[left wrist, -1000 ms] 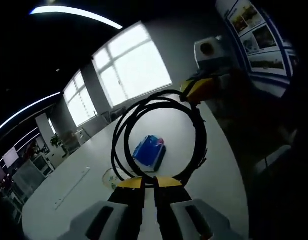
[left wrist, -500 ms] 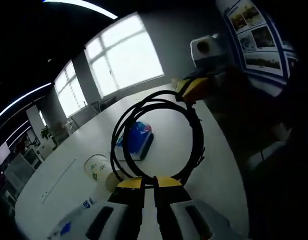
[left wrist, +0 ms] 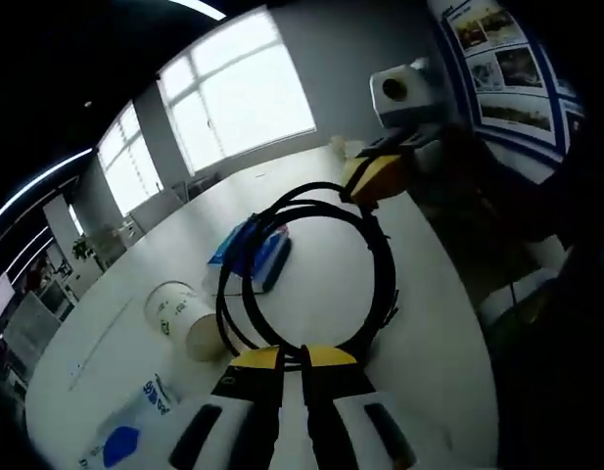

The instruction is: Arrange the tabletop items into an orderly group along one side of the table until the central work area is clear of visible clutter.

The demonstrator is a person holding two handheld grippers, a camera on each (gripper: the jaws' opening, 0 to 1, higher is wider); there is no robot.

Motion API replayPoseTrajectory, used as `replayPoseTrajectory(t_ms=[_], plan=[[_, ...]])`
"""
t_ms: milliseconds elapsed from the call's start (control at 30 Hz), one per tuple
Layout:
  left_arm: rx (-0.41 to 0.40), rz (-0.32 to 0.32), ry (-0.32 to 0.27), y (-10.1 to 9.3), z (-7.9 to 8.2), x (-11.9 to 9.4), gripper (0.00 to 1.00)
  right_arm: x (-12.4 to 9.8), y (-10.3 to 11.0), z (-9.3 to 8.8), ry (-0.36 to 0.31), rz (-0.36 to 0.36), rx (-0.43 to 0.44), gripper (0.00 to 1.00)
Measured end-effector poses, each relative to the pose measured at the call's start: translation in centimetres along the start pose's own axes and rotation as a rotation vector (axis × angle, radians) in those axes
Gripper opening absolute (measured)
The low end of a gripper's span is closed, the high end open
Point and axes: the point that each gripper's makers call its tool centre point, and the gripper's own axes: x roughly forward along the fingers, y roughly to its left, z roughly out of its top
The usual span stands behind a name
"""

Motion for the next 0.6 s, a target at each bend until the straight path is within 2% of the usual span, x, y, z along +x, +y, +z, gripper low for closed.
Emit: replayPoseTrajectory(t_ms=[600], plan=[[0.005, -0.01, 0.013, -0.1, -0.2, 1.2, 0.04, -0.9, -2.4, -4.5, 0.081, -0.068, 0.088, 0.02]])
